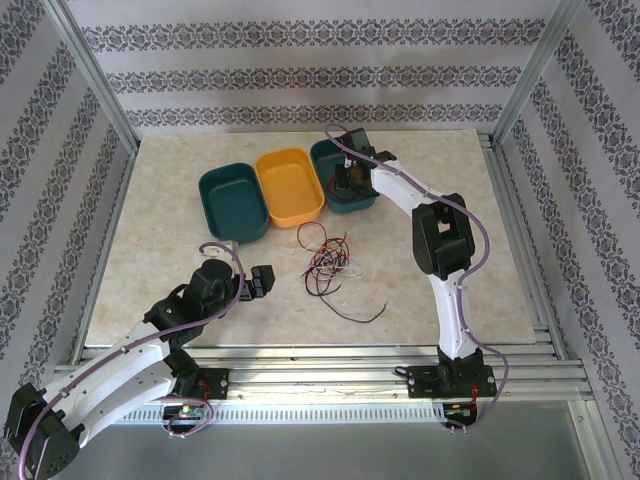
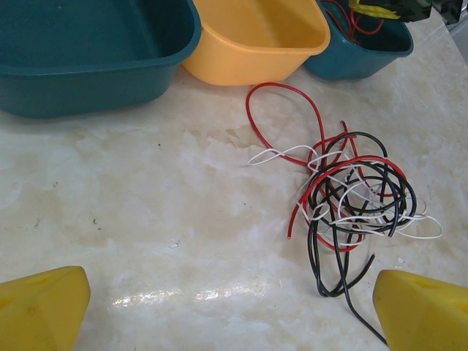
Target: Untangle the cables
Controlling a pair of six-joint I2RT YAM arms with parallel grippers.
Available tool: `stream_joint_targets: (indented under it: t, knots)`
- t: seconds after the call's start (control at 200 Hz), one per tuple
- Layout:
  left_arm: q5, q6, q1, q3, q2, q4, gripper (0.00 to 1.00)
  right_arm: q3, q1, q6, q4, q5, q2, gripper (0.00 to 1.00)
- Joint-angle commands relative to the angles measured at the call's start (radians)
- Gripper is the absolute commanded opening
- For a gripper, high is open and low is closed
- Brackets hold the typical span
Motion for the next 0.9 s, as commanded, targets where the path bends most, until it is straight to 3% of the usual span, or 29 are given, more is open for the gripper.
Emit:
stream_joint_targets:
  t: [0.0, 0.285, 0.585, 0.899]
  knots:
    - [0.002, -0.001, -0.005, -0.008, -0.003, 0.029, 0.99, 0.048, -0.012, 0.03, -0.029, -0.054, 0.032, 0.0]
    - [0.002, -0.004, -0.004, -0.011, 0.001, 0.034, 0.99, 0.112, -0.012, 0.037, -0.063, -0.125, 0.079, 0.0]
    - [0.002, -0.004, -0.004, -0.01, 0.0, 0.033, 0.99, 0.095, -0.009, 0.022, -0.075, -0.12, 0.013, 0.28]
    - [0.005, -0.001, -0.004, -0.003, 0.013, 0.043, 0.99, 0.065, -0.009, -0.01, -0.089, -0.063, -0.118, 0.37]
